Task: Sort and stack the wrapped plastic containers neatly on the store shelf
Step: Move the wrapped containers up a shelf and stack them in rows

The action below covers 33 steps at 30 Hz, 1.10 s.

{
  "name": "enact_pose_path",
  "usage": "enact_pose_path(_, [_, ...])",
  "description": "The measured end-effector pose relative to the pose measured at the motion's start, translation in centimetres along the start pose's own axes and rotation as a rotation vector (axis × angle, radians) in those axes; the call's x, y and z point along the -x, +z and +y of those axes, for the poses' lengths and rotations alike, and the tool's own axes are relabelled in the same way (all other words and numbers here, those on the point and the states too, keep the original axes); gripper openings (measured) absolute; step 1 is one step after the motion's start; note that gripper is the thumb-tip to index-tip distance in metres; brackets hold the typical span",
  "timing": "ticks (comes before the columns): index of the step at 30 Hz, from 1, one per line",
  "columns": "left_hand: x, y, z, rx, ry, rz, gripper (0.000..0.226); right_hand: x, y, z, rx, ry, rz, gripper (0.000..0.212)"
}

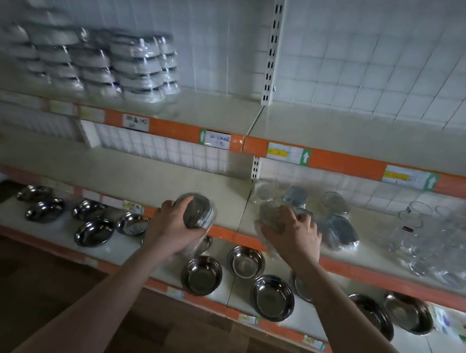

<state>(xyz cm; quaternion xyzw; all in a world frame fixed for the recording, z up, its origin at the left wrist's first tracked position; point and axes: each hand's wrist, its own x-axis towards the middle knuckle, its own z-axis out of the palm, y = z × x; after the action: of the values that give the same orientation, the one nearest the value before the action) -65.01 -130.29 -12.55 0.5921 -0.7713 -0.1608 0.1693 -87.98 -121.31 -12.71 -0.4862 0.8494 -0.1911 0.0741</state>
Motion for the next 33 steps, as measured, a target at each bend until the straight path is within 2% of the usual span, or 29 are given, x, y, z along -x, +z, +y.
enact_pose_path(8, [4.1,-13.7,-11.2,-0.002,-0.008,-0.011,0.086,5.3,-0.6,-13.3,-0.019,-0.11,-0.045,0.063])
enact_pose_path(17, [3.9,-24.0,-18.5,-0.018,-0.08,0.132,0.086,4.3,-2.0,-26.6,-0.07,-0.311,-0.02,0.063])
enact_pose_path(23, [-0.5,-27.9,-21.9,-0.034,-0.081,0.174,0.084,-0.2,-1.7,-33.6,-0.168,-0.395,-0.008,0.064])
enact_pose_path(28, [-7.3,-30.5,-24.6,0.001,-0.082,0.217,0.085,-6.5,-1.2,-39.2,-0.213,-0.461,-0.005,0.062])
enact_pose_path(33, [-13.2,-33.2,-27.1,0.018,-0.104,0.242,0.09,-12.0,-0.9,-44.5,-0.193,-0.507,0.003,0.062])
